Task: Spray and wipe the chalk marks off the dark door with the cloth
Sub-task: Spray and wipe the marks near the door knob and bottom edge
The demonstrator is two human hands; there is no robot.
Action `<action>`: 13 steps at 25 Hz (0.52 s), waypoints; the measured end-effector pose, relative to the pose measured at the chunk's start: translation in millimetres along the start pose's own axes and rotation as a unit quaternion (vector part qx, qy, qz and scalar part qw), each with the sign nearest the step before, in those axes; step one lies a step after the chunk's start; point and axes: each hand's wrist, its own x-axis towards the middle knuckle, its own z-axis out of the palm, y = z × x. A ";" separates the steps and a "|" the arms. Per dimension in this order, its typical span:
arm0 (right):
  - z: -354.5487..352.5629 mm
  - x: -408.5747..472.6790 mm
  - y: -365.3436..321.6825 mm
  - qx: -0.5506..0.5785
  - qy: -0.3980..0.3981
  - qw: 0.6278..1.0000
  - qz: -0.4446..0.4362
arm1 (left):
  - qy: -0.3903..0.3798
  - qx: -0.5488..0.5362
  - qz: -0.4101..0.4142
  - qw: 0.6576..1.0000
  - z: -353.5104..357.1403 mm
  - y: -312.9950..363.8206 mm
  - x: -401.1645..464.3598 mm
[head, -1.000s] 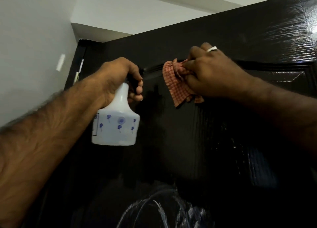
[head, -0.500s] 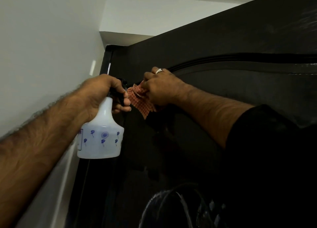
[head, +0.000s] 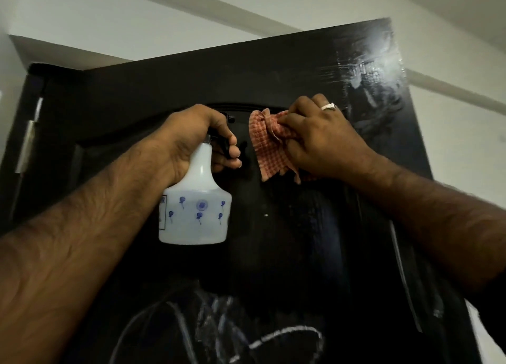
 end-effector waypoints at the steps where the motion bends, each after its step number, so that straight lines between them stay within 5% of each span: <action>1: -9.2 -19.5 12.0 -0.026 0.000 0.999 0.026 | -0.019 -0.004 0.000 1.000 14.8 1.0 -0.1; 6: -54.9 -147.6 64.8 -0.063 0.061 0.981 0.175 | -0.120 -0.007 0.017 0.993 76.0 -3.7 -6.7; 10: -15.5 -220.5 30.8 -0.002 0.047 0.994 0.094 | -0.122 -0.030 0.027 0.992 107.1 -5.6 -2.3; 13: -6.4 -185.8 32.7 -0.010 0.041 0.996 0.074 | -0.117 0.010 0.041 0.992 111.3 3.5 4.1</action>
